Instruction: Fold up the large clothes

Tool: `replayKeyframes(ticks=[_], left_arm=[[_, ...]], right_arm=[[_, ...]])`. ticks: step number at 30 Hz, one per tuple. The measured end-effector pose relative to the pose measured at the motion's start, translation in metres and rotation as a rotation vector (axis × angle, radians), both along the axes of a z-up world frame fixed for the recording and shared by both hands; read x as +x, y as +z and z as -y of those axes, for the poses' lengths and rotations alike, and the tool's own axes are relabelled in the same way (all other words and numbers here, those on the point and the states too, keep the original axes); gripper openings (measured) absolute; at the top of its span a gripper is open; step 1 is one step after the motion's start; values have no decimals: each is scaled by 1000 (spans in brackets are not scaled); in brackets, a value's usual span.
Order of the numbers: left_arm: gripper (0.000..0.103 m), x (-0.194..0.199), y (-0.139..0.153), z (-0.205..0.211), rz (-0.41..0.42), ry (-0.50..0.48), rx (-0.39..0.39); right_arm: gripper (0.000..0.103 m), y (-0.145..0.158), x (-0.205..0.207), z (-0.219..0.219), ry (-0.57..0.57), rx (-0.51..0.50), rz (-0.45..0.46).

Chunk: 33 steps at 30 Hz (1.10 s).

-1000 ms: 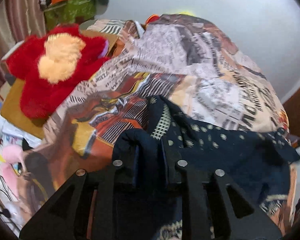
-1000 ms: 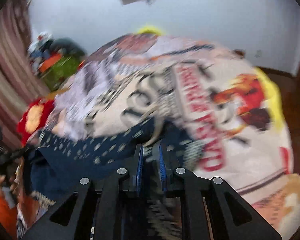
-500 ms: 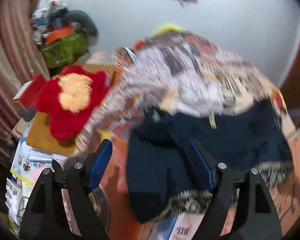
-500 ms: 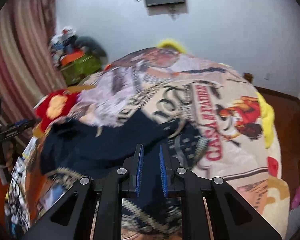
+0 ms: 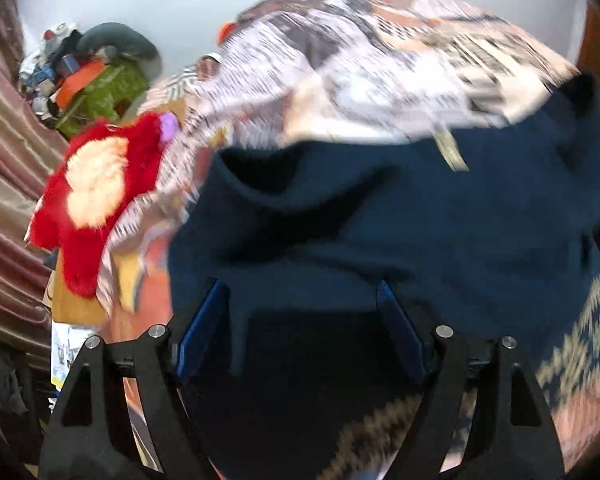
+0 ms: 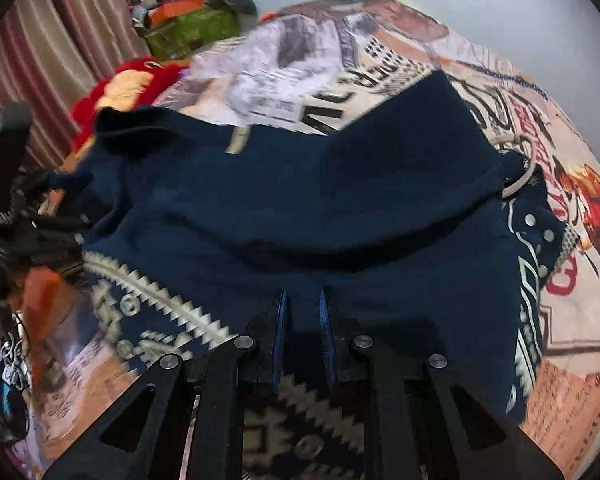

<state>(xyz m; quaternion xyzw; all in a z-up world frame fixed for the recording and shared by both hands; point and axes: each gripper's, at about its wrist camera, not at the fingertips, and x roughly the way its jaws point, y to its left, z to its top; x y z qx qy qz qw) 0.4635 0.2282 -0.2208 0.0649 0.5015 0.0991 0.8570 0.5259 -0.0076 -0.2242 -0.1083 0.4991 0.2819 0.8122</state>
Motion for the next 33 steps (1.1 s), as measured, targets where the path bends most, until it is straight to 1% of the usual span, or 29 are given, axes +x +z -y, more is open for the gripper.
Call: replayKeyframes(ticks=[2,3,4,5,7,9,10,12,14,17,20,22,24,26,28,30,32,33], left_arm=[[78,16,5,-14,18,48,20],[78,23,6,-21,25,73,37],[78,28,6,-29,32,101,57],[78,34,6,-37,36,131,76],[78,45,2,-56,28,196,93],[79,46,-1,-75,27,237,34],[79,44,-1,-82,32,256,-14],[79,33,3,-91,59,291,-79],[79,24,9,-90,73,291,-95],[79,8,22,-79,102,254,-92],[79,-6,36,-62,119,192,-115],[79,-17,43,-49,133,145,-154],[79,-25,44,-37,129,102,-205],[79,-33,38,-25,111,61,-258],[79,-37,30,-15,87,36,-279],[79,-40,15,-7,54,27,-275],[79,-39,-2,-5,17,37,-243],[79,-38,-8,-6,9,46,-230]], right_arm=[[13,-1,15,6,-14,39,-13],[13,2,24,10,-48,41,8],[13,4,34,15,-95,15,52],[13,6,39,17,-116,6,71],[13,4,57,29,-145,28,70],[13,4,68,44,-202,57,76],[13,6,71,51,-228,70,83],[12,9,75,64,-285,94,99],[12,14,73,71,-323,87,106],[13,25,64,68,-330,36,188],[13,39,49,61,-341,2,260],[13,48,40,57,-307,34,271],[13,55,32,45,-237,92,233],[13,56,27,31,-160,137,176],[13,52,23,10,-81,175,103],[13,43,20,-11,-23,198,17],[13,27,21,-31,5,207,-74],[13,15,23,-42,22,196,-139]])
